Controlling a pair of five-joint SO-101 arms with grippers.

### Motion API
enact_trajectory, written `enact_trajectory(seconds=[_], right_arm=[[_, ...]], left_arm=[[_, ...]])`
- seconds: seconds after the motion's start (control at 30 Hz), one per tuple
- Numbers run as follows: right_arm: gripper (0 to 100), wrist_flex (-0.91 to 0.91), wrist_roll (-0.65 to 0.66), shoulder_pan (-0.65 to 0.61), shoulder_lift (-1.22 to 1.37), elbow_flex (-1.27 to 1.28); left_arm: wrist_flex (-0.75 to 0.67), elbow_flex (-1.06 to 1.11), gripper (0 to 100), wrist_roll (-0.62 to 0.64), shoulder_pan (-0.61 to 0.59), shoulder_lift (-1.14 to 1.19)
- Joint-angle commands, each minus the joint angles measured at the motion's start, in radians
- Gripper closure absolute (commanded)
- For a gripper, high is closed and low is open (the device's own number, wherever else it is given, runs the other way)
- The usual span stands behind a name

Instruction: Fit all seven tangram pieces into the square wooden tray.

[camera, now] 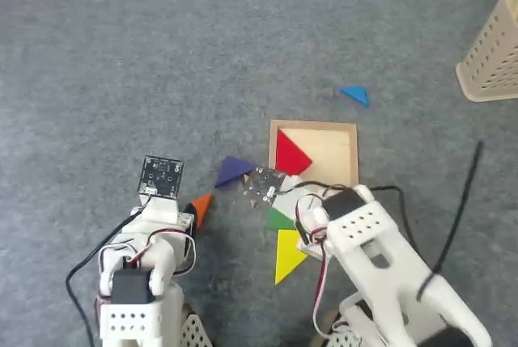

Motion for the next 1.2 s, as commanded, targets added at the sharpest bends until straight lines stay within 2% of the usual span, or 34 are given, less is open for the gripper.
enact_trajectory(seconds=[0.0,0.17,0.4,0.63,0.7,0.93,1.07,1.17], right_arm=[[86.1,0.005,-0.176,-0.030,-0.124,-0.051],[85.9,-0.001,-0.446,-0.081,-0.157,-0.054],[85.7,-0.002,-0.641,-0.285,0.028,-0.126],[85.7,-0.036,-1.125,-0.305,0.240,-0.203],[85.7,-0.039,-1.162,-0.295,0.283,-0.204],[85.7,-0.073,-1.163,-0.163,0.377,-0.216],[85.6,-0.076,-1.158,-0.148,0.423,-0.218],[81.2,-0.071,-1.157,-0.143,0.447,-0.227]], left_arm=[[0.006,-0.005,87,0.005,0.000,-0.015],[0.006,-0.005,87,0.005,0.000,-0.015],[0.006,-0.005,87,0.005,0.000,-0.015],[0.006,-0.005,87,0.005,0.000,-0.015],[0.006,-0.005,87,0.005,0.000,-0.015],[0.006,-0.005,87,0.005,0.000,-0.015],[0.006,-0.005,87,0.005,0.000,-0.015],[0.006,-0.005,87,0.005,0.000,-0.015]])
